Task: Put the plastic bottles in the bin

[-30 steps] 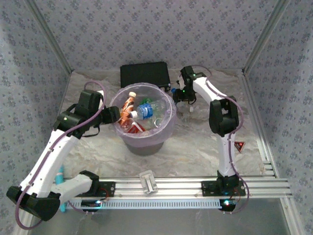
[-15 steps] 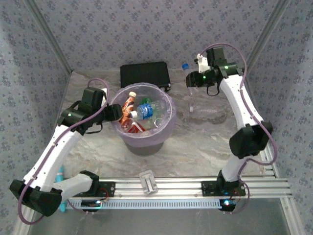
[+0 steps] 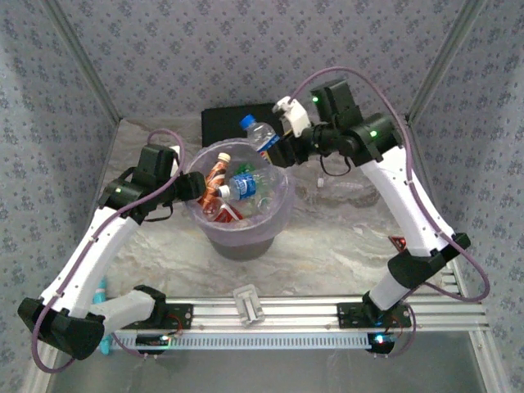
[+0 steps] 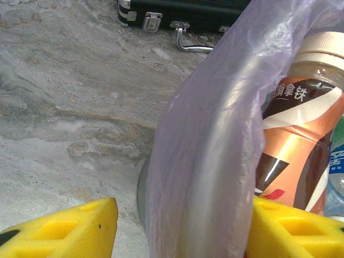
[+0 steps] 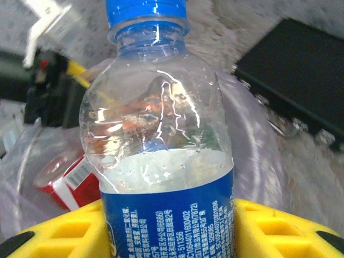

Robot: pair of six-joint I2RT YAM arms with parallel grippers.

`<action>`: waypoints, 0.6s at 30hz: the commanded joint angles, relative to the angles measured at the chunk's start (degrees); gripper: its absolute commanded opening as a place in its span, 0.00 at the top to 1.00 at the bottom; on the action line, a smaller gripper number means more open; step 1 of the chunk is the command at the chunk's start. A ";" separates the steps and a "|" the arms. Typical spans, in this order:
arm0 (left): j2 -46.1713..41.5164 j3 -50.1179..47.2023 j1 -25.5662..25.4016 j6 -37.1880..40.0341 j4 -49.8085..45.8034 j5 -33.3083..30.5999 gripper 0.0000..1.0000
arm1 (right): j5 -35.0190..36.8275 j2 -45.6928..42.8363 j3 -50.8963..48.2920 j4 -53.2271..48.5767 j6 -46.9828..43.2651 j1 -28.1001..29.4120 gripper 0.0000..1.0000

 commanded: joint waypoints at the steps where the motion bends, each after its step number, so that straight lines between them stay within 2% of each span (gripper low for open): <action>1: -0.95 1.36 0.26 -0.19 0.74 0.73 0.39 | 0.33 3.20 1.68 -1.76 -12.20 2.28 0.51; 3: -1.13 1.48 0.39 -0.19 0.47 0.73 0.39 | -0.38 5.09 2.45 -2.57 -18.48 2.57 0.51; 5: -1.30 1.51 0.39 -0.09 0.30 0.64 0.39 | 0.69 6.14 2.09 -1.45 -23.12 2.59 0.57; 9: -1.39 1.67 0.41 -0.01 0.04 0.49 0.39 | 3.50 8.94 2.25 0.20 -31.48 2.89 0.62; 11: -1.39 1.70 0.36 -0.10 -0.03 0.52 0.39 | 3.58 10.06 1.84 1.83 -34.23 3.06 0.67; 18: -1.26 1.95 0.43 -0.19 -0.07 0.23 0.39 | 6.28 14.82 3.27 1.58 -39.33 5.23 0.66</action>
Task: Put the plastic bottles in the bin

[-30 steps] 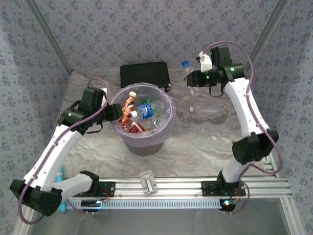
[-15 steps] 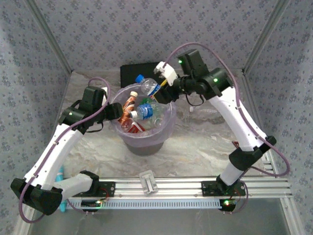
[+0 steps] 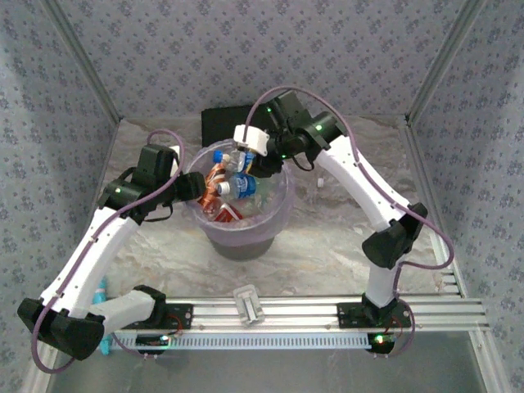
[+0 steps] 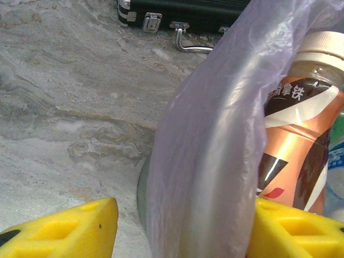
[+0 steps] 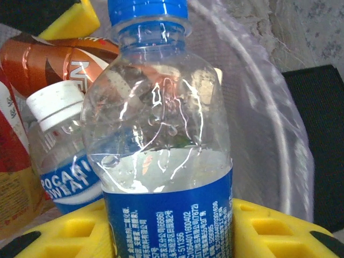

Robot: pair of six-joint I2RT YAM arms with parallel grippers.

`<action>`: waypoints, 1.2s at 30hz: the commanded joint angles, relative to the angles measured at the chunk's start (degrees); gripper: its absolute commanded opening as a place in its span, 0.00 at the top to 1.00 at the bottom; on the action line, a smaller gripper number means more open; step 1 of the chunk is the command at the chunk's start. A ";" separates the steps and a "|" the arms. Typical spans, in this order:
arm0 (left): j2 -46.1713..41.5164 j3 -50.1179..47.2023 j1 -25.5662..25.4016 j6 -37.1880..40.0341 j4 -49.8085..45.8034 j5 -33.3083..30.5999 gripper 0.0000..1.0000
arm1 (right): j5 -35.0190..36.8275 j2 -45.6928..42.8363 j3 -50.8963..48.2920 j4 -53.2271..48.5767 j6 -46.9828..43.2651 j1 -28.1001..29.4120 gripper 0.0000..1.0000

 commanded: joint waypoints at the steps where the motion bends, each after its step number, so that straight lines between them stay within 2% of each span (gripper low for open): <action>1: -1.05 1.92 0.43 -0.19 0.01 0.21 0.39 | 2.71 2.38 2.03 -0.69 -4.81 0.98 0.66; 5: -0.86 2.10 0.53 -0.01 -0.17 0.11 0.39 | 3.89 3.98 2.54 -3.80 -5.31 1.54 0.66; 11: -0.85 2.01 0.70 -0.01 0.06 0.12 0.39 | 6.80 6.91 6.29 -14.19 -3.74 2.27 0.64; 14: -0.80 1.98 0.75 -0.01 0.12 0.12 0.39 | 8.93 6.46 6.69 -14.66 -1.99 2.57 0.53; 17: -0.78 2.09 0.79 0.00 0.28 0.29 0.39 | 9.42 4.49 5.36 -9.48 0.06 2.62 0.43; 18: -0.69 2.05 0.78 -0.01 0.28 0.38 0.39 | 10.17 3.91 4.72 -7.12 0.18 2.61 0.38; 19: -0.69 2.01 0.78 -0.01 0.40 0.38 0.39 | 10.21 3.70 4.59 -5.81 0.18 2.68 0.24; 21: -0.61 2.01 0.78 -0.14 0.65 0.62 0.39 | 10.23 3.84 5.52 -4.12 0.79 2.77 0.18; 25: -0.35 2.09 0.78 -0.19 1.10 0.93 0.39 | 6.45 3.10 8.21 -1.98 3.77 2.73 0.19; 32: -0.16 2.18 0.83 0.03 1.37 1.17 0.39 | 1.79 1.03 6.83 3.61 7.41 2.01 0.24; 34: -0.16 2.19 0.84 0.09 1.41 1.26 0.39 | 1.49 1.77 7.19 4.87 8.91 1.64 0.27; 36: -0.17 2.10 0.81 0.13 1.51 1.31 0.39 | 0.46 2.89 7.86 5.80 10.10 1.30 0.38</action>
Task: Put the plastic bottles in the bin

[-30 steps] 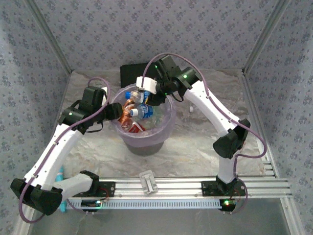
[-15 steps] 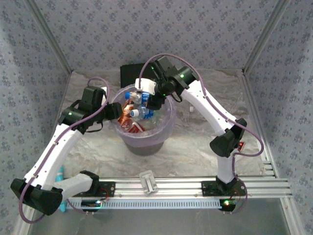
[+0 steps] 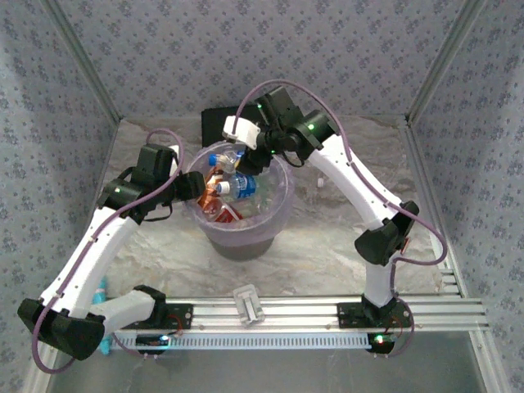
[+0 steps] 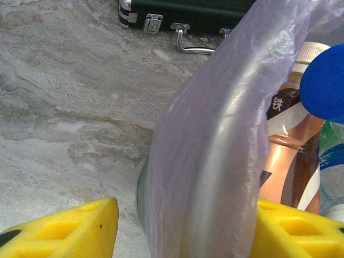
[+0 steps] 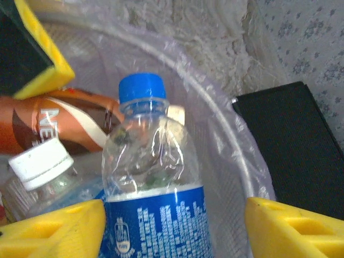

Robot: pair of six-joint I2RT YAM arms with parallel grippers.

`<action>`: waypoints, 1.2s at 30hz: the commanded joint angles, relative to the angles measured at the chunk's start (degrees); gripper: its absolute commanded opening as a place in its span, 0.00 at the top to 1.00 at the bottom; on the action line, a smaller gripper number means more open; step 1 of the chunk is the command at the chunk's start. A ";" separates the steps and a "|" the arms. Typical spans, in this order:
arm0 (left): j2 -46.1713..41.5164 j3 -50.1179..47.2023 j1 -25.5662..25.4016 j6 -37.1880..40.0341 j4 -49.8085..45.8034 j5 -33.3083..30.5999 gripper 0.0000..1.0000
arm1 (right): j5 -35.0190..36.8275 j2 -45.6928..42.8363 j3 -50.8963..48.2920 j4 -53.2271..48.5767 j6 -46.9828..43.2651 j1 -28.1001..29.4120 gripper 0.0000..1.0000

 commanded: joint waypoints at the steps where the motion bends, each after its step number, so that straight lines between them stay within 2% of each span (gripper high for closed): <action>1: -0.29 1.94 0.37 0.14 1.44 1.04 0.39 | -2.86 0.73 2.19 2.66 3.50 -0.76 0.44; 3: -0.27 1.99 0.41 0.14 1.34 1.02 0.39 | -3.17 1.89 2.54 2.48 3.57 -0.74 0.53; 9: -0.50 2.22 0.39 -0.33 1.04 0.97 0.39 | -5.03 2.40 -1.77 -0.18 3.00 -0.65 0.69; 14: -1.53 1.28 0.47 -0.23 1.08 0.41 0.39 | -5.62 -0.48 -7.80 3.09 3.23 -0.12 0.68; 18: -1.47 1.51 0.63 0.05 0.87 0.47 0.39 | -5.11 -0.67 -5.02 2.81 3.76 0.05 0.67; 27: -1.50 1.52 0.72 0.04 1.44 0.78 0.39 | -4.38 -5.55 -0.24 5.24 5.17 -0.31 0.56; 30: -1.51 1.70 0.71 0.28 1.17 0.75 0.39 | -5.16 -8.46 -1.04 3.31 3.11 -2.38 0.52; 36: -1.67 1.57 0.79 0.37 1.40 1.02 0.39 | -6.42 -15.56 -8.58 3.24 0.48 -11.49 0.48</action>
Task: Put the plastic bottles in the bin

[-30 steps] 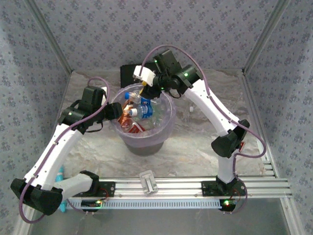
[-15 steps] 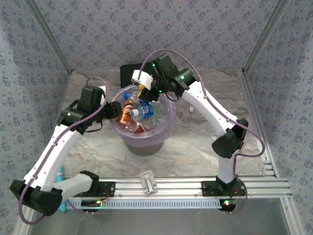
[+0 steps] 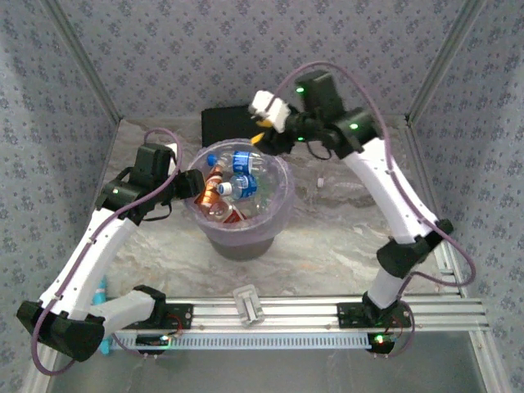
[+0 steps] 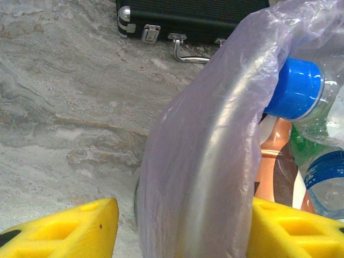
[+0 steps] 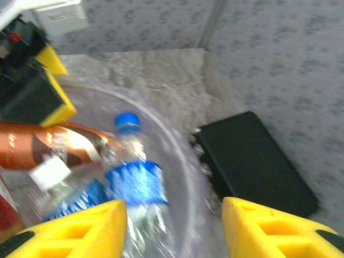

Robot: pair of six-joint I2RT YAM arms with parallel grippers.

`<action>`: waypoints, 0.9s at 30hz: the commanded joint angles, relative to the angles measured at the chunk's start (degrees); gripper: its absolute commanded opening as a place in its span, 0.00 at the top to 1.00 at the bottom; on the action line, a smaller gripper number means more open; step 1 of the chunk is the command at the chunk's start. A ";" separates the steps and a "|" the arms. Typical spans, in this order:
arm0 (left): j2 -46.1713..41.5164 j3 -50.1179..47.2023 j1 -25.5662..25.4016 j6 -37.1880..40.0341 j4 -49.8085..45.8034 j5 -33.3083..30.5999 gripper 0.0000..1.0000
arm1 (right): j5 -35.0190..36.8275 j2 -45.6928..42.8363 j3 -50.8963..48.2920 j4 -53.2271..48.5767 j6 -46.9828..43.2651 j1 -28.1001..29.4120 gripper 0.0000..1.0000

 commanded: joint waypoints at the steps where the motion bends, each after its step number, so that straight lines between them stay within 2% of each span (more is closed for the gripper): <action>1: -1.13 1.24 0.39 0.45 0.43 1.11 0.39 | -0.36 -4.52 -5.19 -1.98 -3.15 -4.88 0.47; 3: -1.02 1.28 0.44 0.45 0.44 1.10 0.39 | 0.10 -6.67 -9.46 -3.13 -6.00 -7.93 0.41; 6: -0.77 1.63 0.39 0.63 0.44 1.11 0.39 | -0.22 -9.16 -15.18 -6.85 -10.92 -13.43 0.38; 7: -0.76 1.79 0.40 0.70 0.36 1.19 0.39 | -0.13 -10.06 -17.26 -7.40 -12.21 -15.57 0.32; 9: -0.76 1.95 0.48 0.71 0.27 1.19 0.39 | 0.51 -12.09 -22.57 -5.95 -14.61 -20.66 0.30; 10: -0.76 1.99 0.46 0.81 0.26 1.19 0.39 | 1.30 -13.11 -25.72 -4.75 -16.27 -23.10 0.23; 14: -0.59 2.11 0.48 0.80 0.17 1.37 0.39 | 1.68 -13.34 -33.65 -5.31 -26.61 -29.90 0.20; 20: 0.47 3.23 0.57 0.88 -0.17 2.25 0.40 | 7.26 -7.74 -36.93 -4.19 -34.00 -35.97 0.19; 23: 0.56 3.50 0.57 0.89 -0.20 2.25 0.41 | 10.74 -3.28 -36.90 -3.85 -35.27 -37.01 0.19; 27: 0.47 2.95 0.57 0.98 0.35 2.42 0.41 | 11.75 1.70 -37.39 -1.97 -35.88 -36.98 0.19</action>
